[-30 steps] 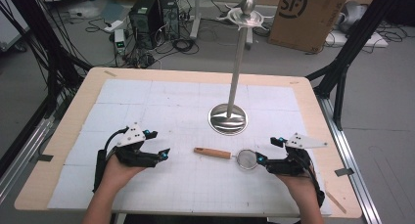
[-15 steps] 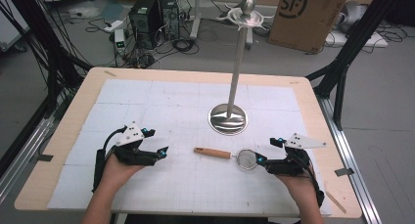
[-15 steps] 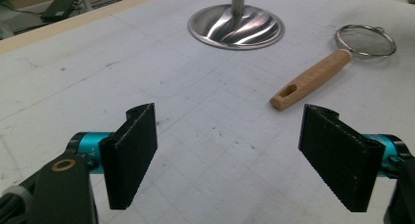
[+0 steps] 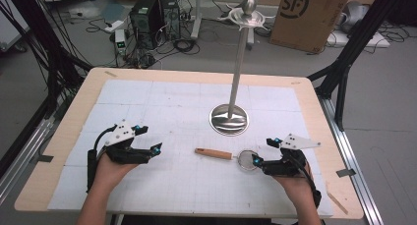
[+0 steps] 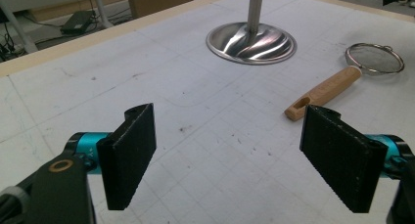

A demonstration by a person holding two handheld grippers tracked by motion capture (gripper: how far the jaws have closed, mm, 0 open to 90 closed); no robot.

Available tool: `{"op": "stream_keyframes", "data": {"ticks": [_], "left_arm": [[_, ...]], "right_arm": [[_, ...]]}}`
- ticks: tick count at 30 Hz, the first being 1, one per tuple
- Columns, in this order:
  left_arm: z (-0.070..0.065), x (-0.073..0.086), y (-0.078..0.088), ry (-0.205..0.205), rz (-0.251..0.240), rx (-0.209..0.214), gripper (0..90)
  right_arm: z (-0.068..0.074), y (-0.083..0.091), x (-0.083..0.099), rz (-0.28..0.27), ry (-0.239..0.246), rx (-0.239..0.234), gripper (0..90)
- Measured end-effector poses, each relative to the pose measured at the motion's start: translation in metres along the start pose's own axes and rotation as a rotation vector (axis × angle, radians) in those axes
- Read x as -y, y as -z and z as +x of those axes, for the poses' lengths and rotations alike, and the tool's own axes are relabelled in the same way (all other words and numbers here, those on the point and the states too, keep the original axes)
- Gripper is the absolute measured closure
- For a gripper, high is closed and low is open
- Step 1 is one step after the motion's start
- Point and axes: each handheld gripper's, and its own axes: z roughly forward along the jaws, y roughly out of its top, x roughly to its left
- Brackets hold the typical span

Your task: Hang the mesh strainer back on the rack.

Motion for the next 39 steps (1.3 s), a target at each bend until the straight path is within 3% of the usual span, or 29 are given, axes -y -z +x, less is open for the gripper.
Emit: {"op": "stream_keyframes", "data": {"ticks": [8, 15, 19, 25, 29, 39], "left_arm": [[0.001, -0.001, 0.003, 0.005, -0.010, 0.005, 21.7], [-0.001, -0.001, 0.002, 0.000, -0.003, 0.015, 21.7], [0.000, 0.000, 0.002, 0.005, -0.004, 0.012, 21.7], [0.000, 0.000, 0.002, 0.005, -0.001, 0.015, 21.7], [-0.001, 0.000, 0.001, 0.005, -0.003, 0.019, 21.8], [0.000, 0.000, 0.003, 0.012, -0.005, 0.020, 21.9]], "right_arm": [[0.005, -0.007, -0.005, 0.008, 0.023, -0.005, 16.1], [0.012, -0.024, -0.012, 0.049, 0.063, -0.035, 16.7], [0.014, -0.032, -0.016, 0.089, 0.093, -0.058, 19.9], [0.018, -0.043, -0.025, 0.136, 0.120, -0.064, 20.6], [0.022, -0.052, -0.032, 0.174, 0.163, -0.061, 22.8], [0.028, -0.067, -0.036, 0.226, 0.172, -0.096, 30.5]]}}
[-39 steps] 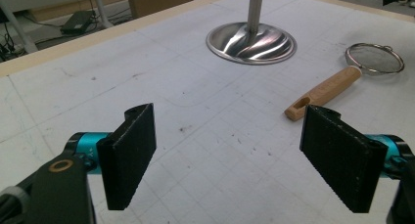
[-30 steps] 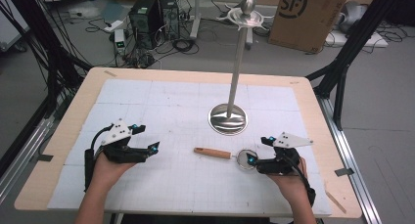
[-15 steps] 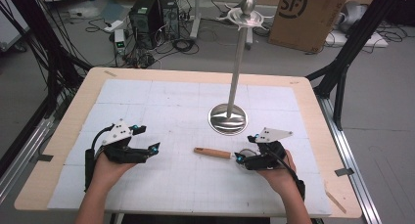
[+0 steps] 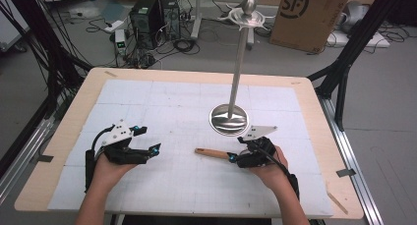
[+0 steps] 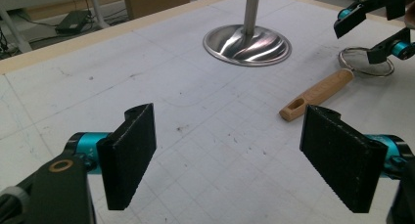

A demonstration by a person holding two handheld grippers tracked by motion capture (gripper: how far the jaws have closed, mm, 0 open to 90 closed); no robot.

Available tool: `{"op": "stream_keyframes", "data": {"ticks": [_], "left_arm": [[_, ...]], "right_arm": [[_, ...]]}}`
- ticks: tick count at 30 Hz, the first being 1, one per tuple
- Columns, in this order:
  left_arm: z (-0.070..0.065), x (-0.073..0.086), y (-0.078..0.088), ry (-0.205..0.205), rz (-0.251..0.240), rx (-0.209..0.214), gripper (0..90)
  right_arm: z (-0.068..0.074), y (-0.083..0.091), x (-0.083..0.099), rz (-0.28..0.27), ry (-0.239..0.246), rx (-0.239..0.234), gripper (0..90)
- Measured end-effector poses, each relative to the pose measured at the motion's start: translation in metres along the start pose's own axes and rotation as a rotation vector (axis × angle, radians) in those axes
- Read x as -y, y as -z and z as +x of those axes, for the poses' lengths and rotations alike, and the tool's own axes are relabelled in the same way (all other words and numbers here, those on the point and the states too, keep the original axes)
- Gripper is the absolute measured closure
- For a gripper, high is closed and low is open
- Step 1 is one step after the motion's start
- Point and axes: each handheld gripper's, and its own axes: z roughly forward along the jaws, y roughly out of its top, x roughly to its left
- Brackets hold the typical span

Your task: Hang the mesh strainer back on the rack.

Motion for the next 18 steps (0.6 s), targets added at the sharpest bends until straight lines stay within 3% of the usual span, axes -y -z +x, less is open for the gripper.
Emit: {"op": "stream_keyframes", "data": {"ticks": [18], "left_arm": [[0.001, 0.001, 0.000, 0.001, 0.007, 0.001, 22.4]], "right_arm": [[0.001, -0.020, -0.004, 0.096, 0.012, -0.069, 40.7]]}}
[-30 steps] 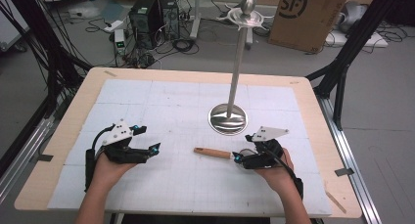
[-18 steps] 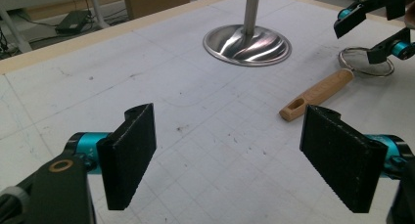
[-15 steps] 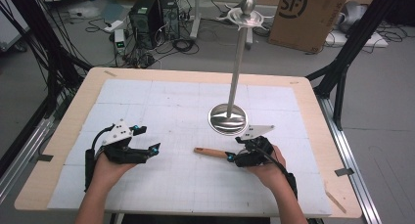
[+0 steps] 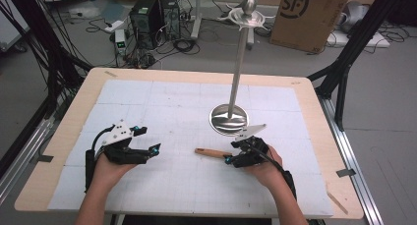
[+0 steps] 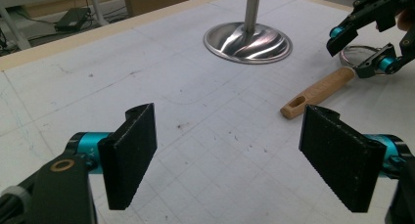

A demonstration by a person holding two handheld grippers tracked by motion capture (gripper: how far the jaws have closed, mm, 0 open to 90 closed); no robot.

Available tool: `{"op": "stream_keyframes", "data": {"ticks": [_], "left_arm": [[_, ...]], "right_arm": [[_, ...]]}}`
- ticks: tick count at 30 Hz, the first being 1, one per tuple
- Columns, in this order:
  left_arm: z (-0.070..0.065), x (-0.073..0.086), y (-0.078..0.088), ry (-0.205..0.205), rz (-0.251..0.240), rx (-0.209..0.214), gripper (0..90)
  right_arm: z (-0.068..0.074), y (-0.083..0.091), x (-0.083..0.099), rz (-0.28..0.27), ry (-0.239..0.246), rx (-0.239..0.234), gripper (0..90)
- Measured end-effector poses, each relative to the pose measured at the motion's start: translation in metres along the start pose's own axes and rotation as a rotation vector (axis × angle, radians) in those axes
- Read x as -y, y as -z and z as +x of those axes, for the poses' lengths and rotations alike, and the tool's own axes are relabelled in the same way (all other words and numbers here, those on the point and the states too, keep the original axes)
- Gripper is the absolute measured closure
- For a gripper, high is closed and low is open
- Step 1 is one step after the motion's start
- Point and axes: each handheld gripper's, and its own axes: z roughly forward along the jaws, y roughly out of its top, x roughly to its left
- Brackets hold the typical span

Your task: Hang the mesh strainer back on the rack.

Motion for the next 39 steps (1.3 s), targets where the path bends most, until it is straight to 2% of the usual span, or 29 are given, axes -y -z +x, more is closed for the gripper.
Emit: {"op": "stream_keyframes", "data": {"ticks": [7, 11, 12, 15, 24, 27, 29, 31, 39], "left_arm": [[0.000, 0.001, -0.001, 0.003, 0.004, 0.000, 22.7], [0.001, 0.001, 0.000, 0.002, 0.000, -0.001, 22.7], [0.001, 0.001, 0.000, 0.002, 0.000, -0.001, 22.8], [0.000, 0.001, 0.000, 0.003, 0.002, 0.000, 22.8], [-0.001, 0.000, 0.001, -0.010, -0.004, -0.006, 23.8], [-0.001, 0.000, 0.001, -0.010, -0.003, -0.006, 23.9], [-0.001, 0.000, 0.001, -0.009, -0.004, -0.006, 23.9], [-0.001, 0.000, 0.001, -0.006, -0.005, -0.008, 23.9], [-0.001, 0.000, 0.001, -0.009, -0.002, -0.007, 23.9]], "right_arm": [[0.001, -0.010, -0.003, 0.076, 0.020, -0.017, 48.9], [0.000, -0.012, -0.003, 0.111, 0.021, -0.018, 55.6], [0.000, -0.012, -0.003, 0.117, 0.008, -0.027, 57.3], [0.000, -0.012, -0.003, 0.125, 0.005, -0.042, 60.8], [-0.002, -0.008, -0.002, 0.135, -0.038, -0.017, 66.5], [-0.002, -0.008, -0.002, 0.130, -0.033, -0.017, 66.0], [-0.002, -0.008, -0.002, 0.138, -0.031, -0.009, 61.5], [-0.002, -0.010, -0.002, 0.143, -0.030, -0.014, 61.1], [-0.001, -0.013, -0.004, 0.158, -0.038, -0.026, 66.5]]}}
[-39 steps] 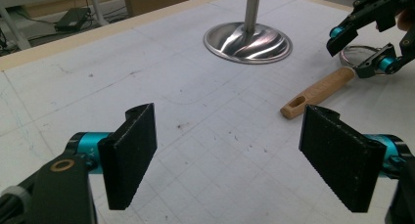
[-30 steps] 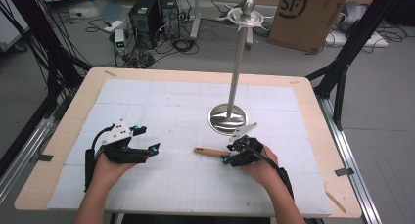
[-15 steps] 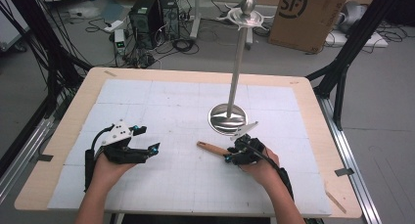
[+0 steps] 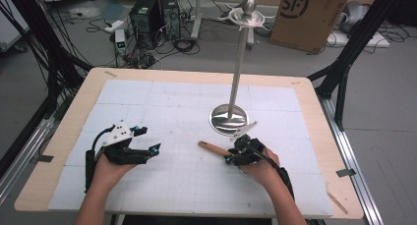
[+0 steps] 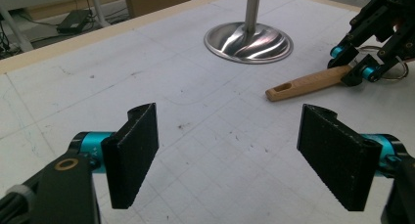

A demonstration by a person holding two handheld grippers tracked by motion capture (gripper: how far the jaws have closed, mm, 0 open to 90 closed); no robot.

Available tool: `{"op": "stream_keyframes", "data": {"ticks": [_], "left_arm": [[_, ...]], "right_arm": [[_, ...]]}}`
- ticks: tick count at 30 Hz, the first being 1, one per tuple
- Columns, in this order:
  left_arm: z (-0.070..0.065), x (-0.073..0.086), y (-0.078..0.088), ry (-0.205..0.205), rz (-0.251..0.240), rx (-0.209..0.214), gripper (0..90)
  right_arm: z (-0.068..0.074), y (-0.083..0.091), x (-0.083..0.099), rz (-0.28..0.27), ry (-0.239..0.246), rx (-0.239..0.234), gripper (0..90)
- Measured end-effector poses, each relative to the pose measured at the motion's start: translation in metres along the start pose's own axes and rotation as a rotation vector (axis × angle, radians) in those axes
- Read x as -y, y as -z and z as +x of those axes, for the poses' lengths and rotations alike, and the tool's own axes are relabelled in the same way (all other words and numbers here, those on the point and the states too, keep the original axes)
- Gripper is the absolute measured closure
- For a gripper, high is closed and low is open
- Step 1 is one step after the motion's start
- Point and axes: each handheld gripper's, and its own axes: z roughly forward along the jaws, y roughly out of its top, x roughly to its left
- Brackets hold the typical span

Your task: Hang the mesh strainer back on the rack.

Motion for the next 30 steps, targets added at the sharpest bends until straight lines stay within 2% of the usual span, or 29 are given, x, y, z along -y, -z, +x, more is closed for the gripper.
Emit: {"op": "stream_keyframes", "data": {"ticks": [7, 11, 18, 22, 26, 28, 30], "left_arm": [[0.000, 0.000, 0.000, 0.001, -0.004, -0.002, 24.0], [0.000, 0.000, 0.000, 0.001, -0.005, -0.002, 24.1], [0.000, 0.000, 0.000, 0.002, -0.004, 0.000, 24.1], [0.000, 0.000, 0.000, 0.000, -0.004, -0.002, 24.2], [0.000, 0.000, 0.000, -0.004, 0.001, 0.001, 24.2], [0.000, 0.000, -0.001, -0.004, 0.001, 0.001, 24.1], [0.000, 0.000, -0.001, -0.002, 0.002, -0.003, 24.2]], "right_arm": [[0.000, 0.001, -0.001, 0.010, -0.033, -0.001, 66.9], [0.001, 0.001, -0.002, 0.021, -0.011, 0.007, 64.6], [0.001, 0.001, -0.007, 0.045, -0.005, 0.004, 63.9], [0.001, -0.003, -0.011, 0.080, 0.003, -0.005, 64.7], [-0.004, -0.004, -0.021, 0.148, 0.031, -0.030, 66.0], [-0.005, -0.005, -0.025, 0.177, 0.031, -0.040, 66.2], [-0.006, -0.006, -0.027, 0.188, 0.033, -0.046, 66.4]]}}
